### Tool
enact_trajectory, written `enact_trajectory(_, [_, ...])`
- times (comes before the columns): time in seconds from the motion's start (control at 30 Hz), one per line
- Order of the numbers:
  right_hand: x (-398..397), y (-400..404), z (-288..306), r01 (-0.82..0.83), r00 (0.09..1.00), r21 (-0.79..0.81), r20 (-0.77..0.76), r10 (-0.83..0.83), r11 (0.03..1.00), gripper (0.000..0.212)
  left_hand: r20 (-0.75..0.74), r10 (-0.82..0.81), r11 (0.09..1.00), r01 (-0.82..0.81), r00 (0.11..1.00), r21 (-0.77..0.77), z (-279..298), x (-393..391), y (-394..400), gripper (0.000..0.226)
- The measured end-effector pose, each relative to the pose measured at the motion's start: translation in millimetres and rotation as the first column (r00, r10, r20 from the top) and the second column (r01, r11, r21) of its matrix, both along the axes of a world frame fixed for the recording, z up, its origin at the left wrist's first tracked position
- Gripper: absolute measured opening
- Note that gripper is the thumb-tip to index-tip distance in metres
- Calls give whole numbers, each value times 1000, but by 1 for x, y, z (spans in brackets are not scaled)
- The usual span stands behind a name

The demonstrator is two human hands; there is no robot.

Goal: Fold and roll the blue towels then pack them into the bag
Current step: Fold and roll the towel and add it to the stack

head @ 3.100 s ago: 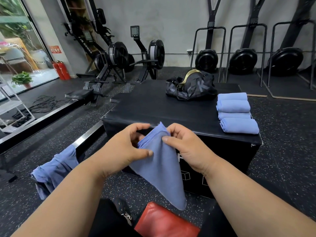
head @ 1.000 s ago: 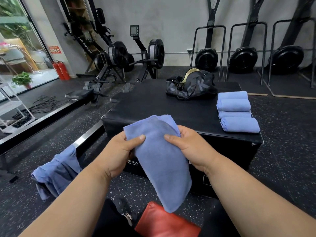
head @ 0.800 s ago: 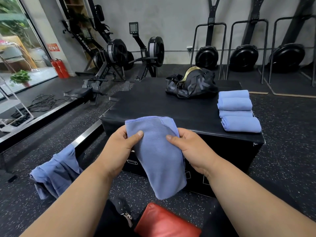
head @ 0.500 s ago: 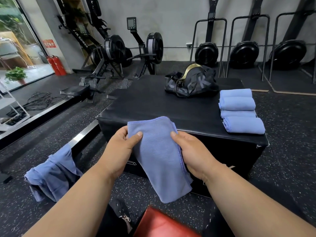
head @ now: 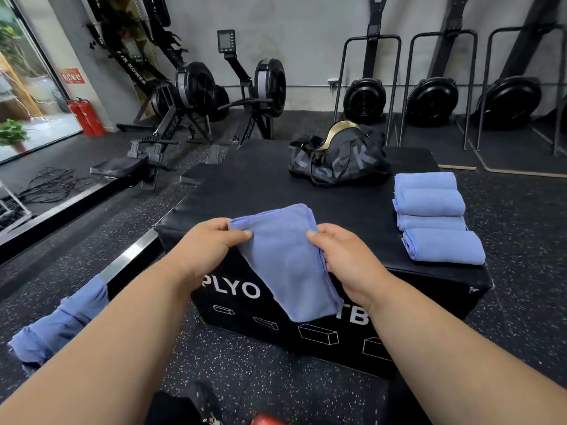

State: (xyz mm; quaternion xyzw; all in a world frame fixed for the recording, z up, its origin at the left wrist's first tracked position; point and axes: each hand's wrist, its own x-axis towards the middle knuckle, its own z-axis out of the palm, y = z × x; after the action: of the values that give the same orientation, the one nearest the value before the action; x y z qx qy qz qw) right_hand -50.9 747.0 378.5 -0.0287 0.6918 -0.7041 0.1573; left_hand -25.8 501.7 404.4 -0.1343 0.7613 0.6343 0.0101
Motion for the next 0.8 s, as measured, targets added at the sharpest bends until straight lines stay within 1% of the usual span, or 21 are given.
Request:
enact_trajectory(0.07, [-12,0,-5,4,1000,39,-2,-4,999,24,31,-44,993,47,999,-109,1,-11,-2,12])
enact_trajectory(0.1, [-17,0,-8,2,1000,64,-14,-1,998,25,49,-60,988,67,997,-138,0,-17,-3,16])
enact_trajectory(0.23, [-36,4,-15,22,996,158,-91,-7,987,23,109,-104,984,119,989,-135,-2,-36,-8,24])
enact_trajectory(0.3, [-41,7,-19,6,993,185,-113,16,983,22,147,-174,973,193,974,-126,-2,-36,-9,16])
enact_trajectory(0.4, [-46,12,-21,-96,984,228,-126,127,969,21,210,-280,942,311,937,-129,-2,-32,-11,25])
enact_trajectory(0.47, [-50,13,-20,-168,969,286,-126,211,943,22,209,-336,913,372,918,-167,-3,-32,-8,35])
enact_trajectory(0.53, [-53,14,-17,-247,946,333,-122,301,910,20,197,-375,899,408,906,-162,-3,-33,0,42])
enact_trajectory(0.6, [-53,15,-12,-330,911,349,-124,392,877,18,186,-421,892,442,888,-92,-5,-33,9,49])
enact_trajectory(0.7, [-51,19,-4,-431,866,348,-100,490,833,17,160,-441,894,448,883,-9,-9,-33,18,63])
enact_trajectory(0.77, [-48,23,2,-498,817,382,-94,569,779,15,154,-451,891,452,879,28,-10,-31,25,74])
enact_trajectory(0.8, [-46,25,4,-518,794,413,-93,601,749,12,152,-462,886,463,874,30,-8,-29,29,75])
